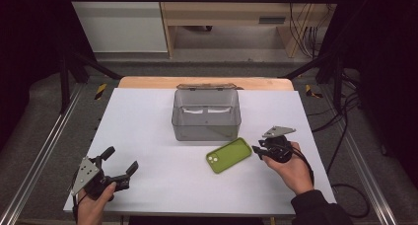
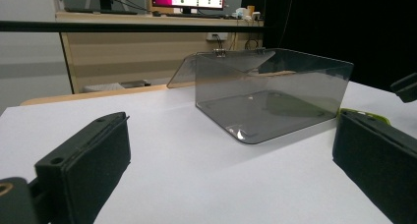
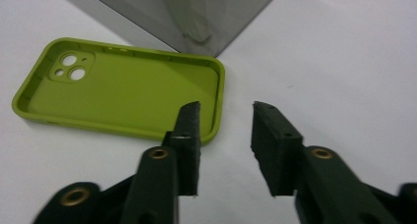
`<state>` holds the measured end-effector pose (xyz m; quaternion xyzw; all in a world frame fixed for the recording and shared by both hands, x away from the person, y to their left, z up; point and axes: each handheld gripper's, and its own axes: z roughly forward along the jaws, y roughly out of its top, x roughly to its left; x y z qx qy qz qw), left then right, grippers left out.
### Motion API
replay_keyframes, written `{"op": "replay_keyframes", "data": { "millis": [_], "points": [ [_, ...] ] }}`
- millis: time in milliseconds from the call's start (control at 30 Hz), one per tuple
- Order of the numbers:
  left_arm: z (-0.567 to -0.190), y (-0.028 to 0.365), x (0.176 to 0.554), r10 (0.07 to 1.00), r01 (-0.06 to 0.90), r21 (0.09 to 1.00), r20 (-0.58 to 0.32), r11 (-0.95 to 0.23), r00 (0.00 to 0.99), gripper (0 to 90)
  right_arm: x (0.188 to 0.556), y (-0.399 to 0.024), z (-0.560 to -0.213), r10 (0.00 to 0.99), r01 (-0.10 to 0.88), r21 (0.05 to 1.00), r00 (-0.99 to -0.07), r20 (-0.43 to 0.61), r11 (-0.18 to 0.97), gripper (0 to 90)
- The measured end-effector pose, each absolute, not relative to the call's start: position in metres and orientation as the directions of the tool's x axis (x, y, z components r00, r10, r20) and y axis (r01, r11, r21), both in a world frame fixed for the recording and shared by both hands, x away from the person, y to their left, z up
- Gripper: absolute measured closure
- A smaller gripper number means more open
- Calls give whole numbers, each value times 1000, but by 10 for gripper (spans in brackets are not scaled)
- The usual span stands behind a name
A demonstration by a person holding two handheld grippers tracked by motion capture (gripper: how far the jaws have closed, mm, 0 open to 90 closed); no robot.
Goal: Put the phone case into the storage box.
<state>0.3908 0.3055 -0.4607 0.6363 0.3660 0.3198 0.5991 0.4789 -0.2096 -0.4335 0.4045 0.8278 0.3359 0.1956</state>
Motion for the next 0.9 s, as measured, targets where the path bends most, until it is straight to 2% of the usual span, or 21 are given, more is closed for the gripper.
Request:
{"op": "replay_keyframes", "data": {
  "millis": [200,333,667,900],
  "points": [
    [-460,306,391,850,80,997,-36,-8,526,11,495,-209,-437,814,593,676,-580,-17,437,846],
    [-460,307,391,850,76,997,-34,-6,525,15,501,-207,-441,826,617,665,-564,2,420,895],
    [-461,307,391,850,82,997,-41,-3,525,15,512,-208,-450,855,634,671,-519,2,384,900],
    [-461,307,392,850,83,996,-40,-5,525,17,523,-206,-461,864,666,678,-495,89,311,900]
  ]
}}
